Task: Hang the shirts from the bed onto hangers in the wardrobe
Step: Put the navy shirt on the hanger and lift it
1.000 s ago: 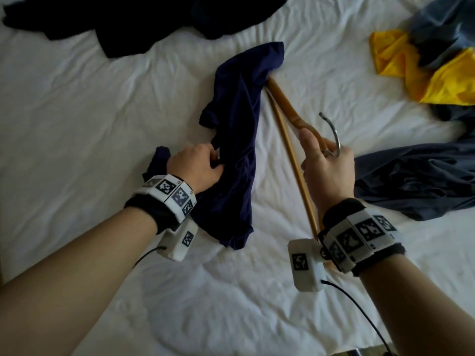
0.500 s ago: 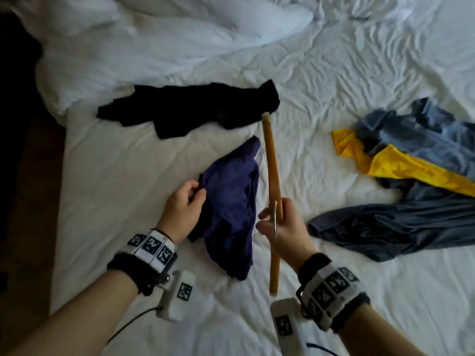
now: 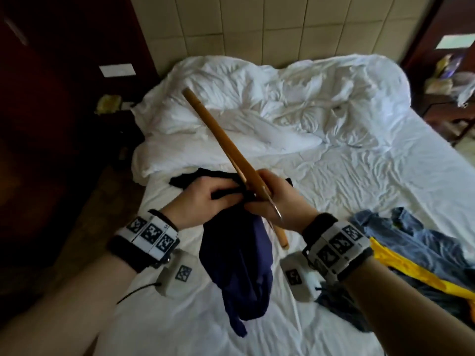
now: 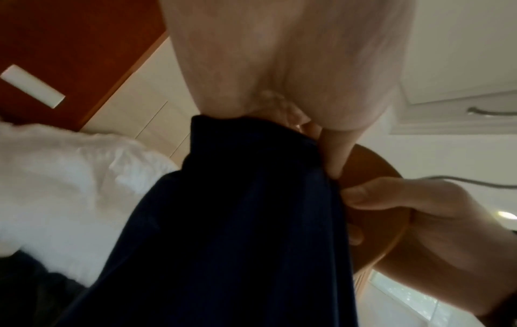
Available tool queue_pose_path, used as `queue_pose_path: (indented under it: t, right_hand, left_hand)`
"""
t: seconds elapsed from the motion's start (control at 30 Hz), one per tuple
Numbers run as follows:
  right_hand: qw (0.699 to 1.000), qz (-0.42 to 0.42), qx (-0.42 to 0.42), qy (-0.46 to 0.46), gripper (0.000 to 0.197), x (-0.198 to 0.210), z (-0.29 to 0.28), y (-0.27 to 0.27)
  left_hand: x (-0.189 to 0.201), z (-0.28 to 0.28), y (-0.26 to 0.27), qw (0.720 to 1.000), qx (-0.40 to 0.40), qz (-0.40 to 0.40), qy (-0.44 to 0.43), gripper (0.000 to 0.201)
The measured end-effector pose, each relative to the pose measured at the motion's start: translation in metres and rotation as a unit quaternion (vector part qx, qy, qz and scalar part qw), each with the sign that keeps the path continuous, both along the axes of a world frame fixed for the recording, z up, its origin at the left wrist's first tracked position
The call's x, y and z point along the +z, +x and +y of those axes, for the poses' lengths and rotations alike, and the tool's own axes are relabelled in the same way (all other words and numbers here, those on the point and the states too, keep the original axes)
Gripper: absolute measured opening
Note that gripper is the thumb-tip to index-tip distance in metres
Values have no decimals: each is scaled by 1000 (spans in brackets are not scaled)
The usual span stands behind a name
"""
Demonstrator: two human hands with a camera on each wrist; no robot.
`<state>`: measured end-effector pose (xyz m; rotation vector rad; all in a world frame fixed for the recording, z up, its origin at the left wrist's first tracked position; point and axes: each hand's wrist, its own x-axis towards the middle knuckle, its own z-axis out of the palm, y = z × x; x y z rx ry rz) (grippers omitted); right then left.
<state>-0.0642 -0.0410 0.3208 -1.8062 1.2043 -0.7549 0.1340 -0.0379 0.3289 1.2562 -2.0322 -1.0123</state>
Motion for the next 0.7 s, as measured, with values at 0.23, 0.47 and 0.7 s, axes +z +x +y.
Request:
queue_pose_path:
  t: [0.23, 0.47, 0.7]
  right_hand:
    - [995, 59, -6, -82, 33, 96, -9, 11]
    - [978, 109, -4, -178, 23, 171, -12, 19]
    - [967, 190, 1, -172, 27, 193, -5, 15]
  left_hand:
    - [94, 6, 31, 969, 35, -99, -222, 18]
    - [156, 10, 31, 957, 101, -8, -271, 14]
    - [187, 10, 43, 938, 42, -124, -322, 15]
